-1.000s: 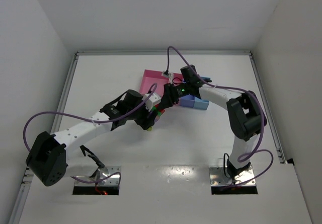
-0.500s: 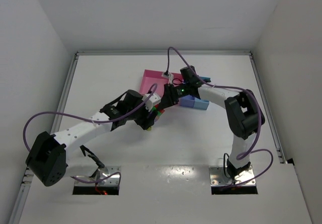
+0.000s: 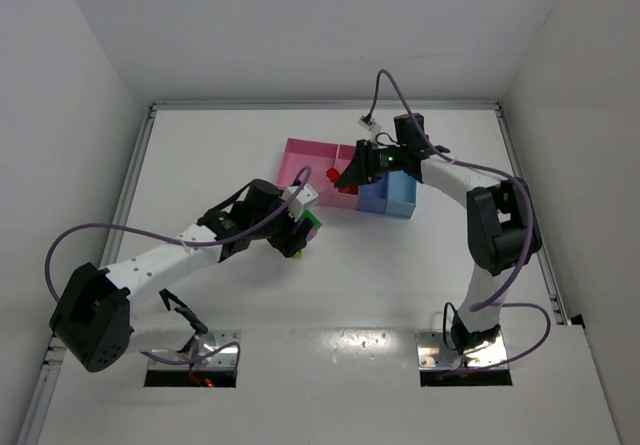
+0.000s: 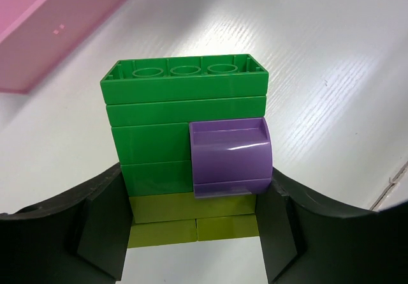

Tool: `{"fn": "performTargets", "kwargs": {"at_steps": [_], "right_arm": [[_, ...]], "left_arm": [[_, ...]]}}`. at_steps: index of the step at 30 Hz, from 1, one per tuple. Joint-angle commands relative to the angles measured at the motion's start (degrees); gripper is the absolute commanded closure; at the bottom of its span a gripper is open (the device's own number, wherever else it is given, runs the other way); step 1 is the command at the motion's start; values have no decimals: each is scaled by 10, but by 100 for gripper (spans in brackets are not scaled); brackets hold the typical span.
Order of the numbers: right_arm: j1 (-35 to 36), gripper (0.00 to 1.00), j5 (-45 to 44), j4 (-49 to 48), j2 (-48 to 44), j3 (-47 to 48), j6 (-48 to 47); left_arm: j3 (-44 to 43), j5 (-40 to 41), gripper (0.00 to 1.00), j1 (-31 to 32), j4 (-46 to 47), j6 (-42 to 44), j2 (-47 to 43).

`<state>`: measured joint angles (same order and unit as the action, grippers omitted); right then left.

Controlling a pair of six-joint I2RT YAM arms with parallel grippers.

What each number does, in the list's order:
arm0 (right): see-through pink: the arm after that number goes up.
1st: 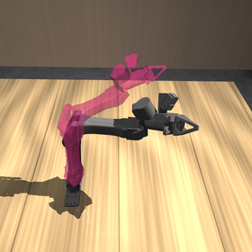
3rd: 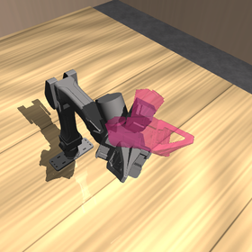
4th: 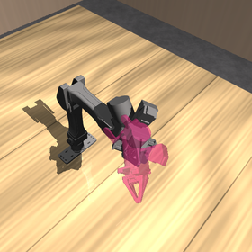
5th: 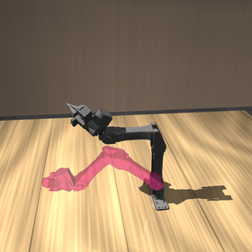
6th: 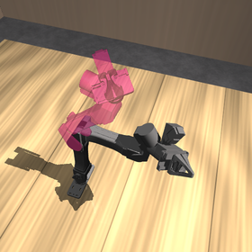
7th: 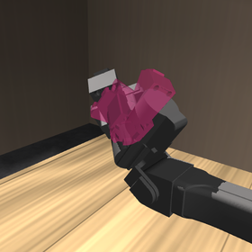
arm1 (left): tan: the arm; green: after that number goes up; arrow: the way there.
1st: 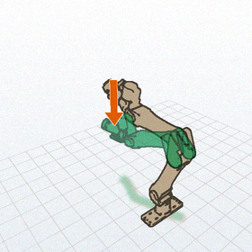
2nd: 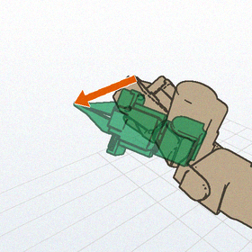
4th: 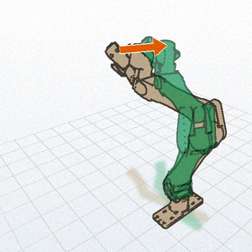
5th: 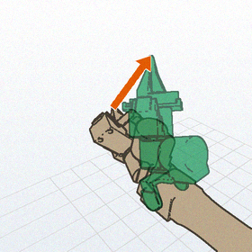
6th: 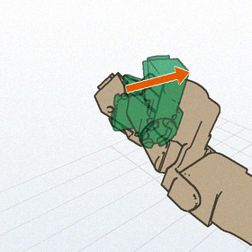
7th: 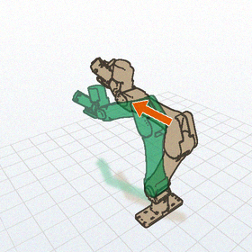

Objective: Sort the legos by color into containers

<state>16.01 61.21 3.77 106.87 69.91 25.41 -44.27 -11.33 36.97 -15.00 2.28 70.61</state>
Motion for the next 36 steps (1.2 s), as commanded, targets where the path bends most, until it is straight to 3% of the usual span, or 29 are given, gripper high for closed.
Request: {"fn": "performTargets", "kwargs": {"at_steps": [1, 2, 7, 11, 16, 20, 21, 23, 24, 27, 30, 33, 36], "right_arm": [[1, 100, -177, 12, -32, 38, -25], [6, 100, -257, 18, -32, 38, -25], [24, 99, -393, 42, -24, 66, -25], [45, 87, -495, 49, -12, 73, -25], [50, 76, -513, 69, 19, 95, -25], [55, 56, -513, 69, 28, 95, -25], [60, 43, -513, 69, 28, 95, -25], [61, 34, -502, 69, 28, 101, -25], [61, 34, -497, 69, 28, 101, -19], [61, 33, -456, 63, -1, 87, -19], [39, 33, -301, 55, -21, 76, -26], [32, 33, -69, 21, -16, 59, -13], [42, 33, 10, 16, -5, 52, -7]], "left_arm": [[0, 8, 76, -6, 19, -6, -21], [0, 8, 76, -6, 19, -6, -21], [0, 21, 76, -6, 19, -6, -21], [0, 21, 75, -6, 24, -11, -21], [0, 21, 74, -6, 24, -11, -15], [0, 21, 74, -6, 24, -11, -15], [0, 21, 74, -6, 24, -11, -15], [0, 21, 74, -6, 24, -11, -15], [0, 21, 74, -6, 24, -11, -15], [0, 21, 74, -6, 24, -11, -15], [0, 21, 74, -6, 24, -11, -15], [0, 15, 74, -6, 24, -11, -15], [0, 15, 74, -6, 24, -11, -15]]}}
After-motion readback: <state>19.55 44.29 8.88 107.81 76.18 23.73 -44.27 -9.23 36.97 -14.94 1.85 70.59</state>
